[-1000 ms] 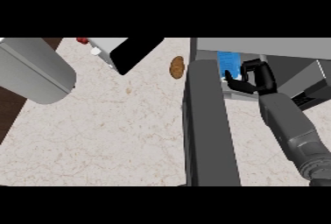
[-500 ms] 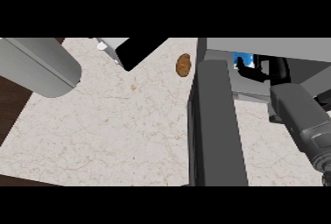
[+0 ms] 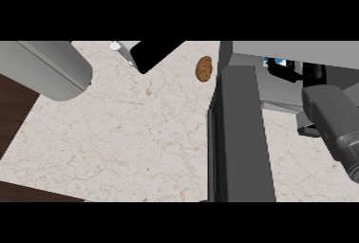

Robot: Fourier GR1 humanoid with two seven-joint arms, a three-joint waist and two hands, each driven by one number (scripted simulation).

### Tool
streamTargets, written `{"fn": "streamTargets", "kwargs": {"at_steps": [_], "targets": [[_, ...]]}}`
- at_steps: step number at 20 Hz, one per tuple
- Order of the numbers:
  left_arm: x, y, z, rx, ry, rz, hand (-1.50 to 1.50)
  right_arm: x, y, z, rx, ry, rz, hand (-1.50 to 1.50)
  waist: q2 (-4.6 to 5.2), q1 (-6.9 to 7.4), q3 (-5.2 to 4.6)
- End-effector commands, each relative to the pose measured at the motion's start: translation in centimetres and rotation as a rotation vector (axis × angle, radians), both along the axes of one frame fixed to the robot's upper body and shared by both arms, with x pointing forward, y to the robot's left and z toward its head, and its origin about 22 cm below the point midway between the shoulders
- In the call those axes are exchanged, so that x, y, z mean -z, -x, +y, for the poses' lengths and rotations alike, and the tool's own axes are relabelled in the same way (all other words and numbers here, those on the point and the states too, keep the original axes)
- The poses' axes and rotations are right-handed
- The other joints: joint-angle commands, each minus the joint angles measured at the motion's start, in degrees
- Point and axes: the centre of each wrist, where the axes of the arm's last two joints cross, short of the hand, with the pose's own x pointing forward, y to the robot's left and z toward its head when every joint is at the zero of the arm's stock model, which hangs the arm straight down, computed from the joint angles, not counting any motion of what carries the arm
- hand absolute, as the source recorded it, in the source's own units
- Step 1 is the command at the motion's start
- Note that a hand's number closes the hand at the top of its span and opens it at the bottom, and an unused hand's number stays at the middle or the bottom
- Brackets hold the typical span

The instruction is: Pick up the milk, place it into the microwave and close the microwave

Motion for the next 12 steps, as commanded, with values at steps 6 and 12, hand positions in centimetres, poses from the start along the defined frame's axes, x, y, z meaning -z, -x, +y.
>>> {"fn": "streamTargets", "kwargs": {"at_steps": [6, 12], "targets": [[-0.2, -0.5, 0.1, 0.011, -0.016, 0.0, -1.5, -1.0, -0.1, -1.2, 0.033, 0.005, -0.009, 1.5, 0.67, 1.47, 0.13], [-0.8, -0.8, 0.5, -0.009, -0.052, -0.007, -1.5, -1.8, -0.3, -1.7, 0.05, 0.016, -0.024, 1.5, 0.99, 2.51, 0.23]]}}
